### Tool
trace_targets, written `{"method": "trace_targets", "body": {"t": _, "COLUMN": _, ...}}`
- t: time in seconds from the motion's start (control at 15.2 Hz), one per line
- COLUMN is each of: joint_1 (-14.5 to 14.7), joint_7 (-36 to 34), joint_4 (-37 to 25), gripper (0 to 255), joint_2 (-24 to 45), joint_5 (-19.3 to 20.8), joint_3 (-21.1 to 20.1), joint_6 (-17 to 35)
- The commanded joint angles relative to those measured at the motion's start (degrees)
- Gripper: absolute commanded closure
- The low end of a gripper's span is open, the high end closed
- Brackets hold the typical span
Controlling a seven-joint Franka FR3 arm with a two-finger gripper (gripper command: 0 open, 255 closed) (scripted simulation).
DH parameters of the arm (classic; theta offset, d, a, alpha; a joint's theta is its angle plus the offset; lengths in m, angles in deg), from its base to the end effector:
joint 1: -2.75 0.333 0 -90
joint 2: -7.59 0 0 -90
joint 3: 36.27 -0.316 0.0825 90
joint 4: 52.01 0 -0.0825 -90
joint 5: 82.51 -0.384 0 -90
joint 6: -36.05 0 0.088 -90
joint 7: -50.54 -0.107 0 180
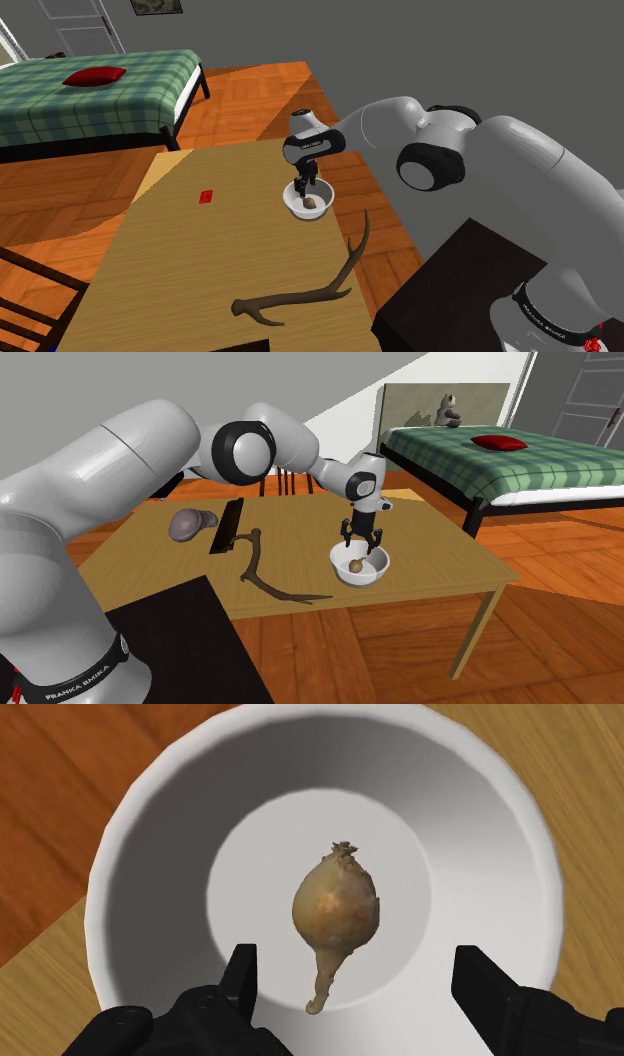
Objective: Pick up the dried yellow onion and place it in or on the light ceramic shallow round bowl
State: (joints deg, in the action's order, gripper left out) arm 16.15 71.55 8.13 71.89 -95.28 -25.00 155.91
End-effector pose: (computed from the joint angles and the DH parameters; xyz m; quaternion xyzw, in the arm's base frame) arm 0.7603 0.0895 0.1408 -0.9805 -0.1940 0.0297 0.0095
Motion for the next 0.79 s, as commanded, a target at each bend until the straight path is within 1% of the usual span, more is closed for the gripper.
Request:
{"method": "trace_targets", "body": {"t": 0.0, "joint_1": 0.0, "joint_7": 0.0, "joint_4": 0.0, "gripper": 0, "joint_2": 0.0, "joint_5": 0.0, "joint_3": 0.0, "joint_6": 0.0}}
{"method": "trace_targets", "body": {"t": 0.2, "joint_1": 0.0, "joint_7": 0.0, "joint_4": 0.0, "gripper": 0, "joint_2": 0.0, "joint_5": 0.0, "joint_3": 0.0, "joint_6": 0.0}}
{"method": "trace_targets", "body": {"t": 0.46, "joint_1": 0.2, "joint_7": -0.2, "joint_4": 0.6, "gripper": 0, "joint_2": -4.4, "joint_5": 0.5, "joint_3": 0.5, "joint_6": -3.9}}
{"method": "trace_targets", "body": {"t": 0.73, "joint_1": 0.2, "joint_7": -0.2, "joint_4": 0.6, "gripper": 0, "joint_2": -4.4, "joint_5": 0.5, "joint_3": 0.5, "joint_6": -3.9}}
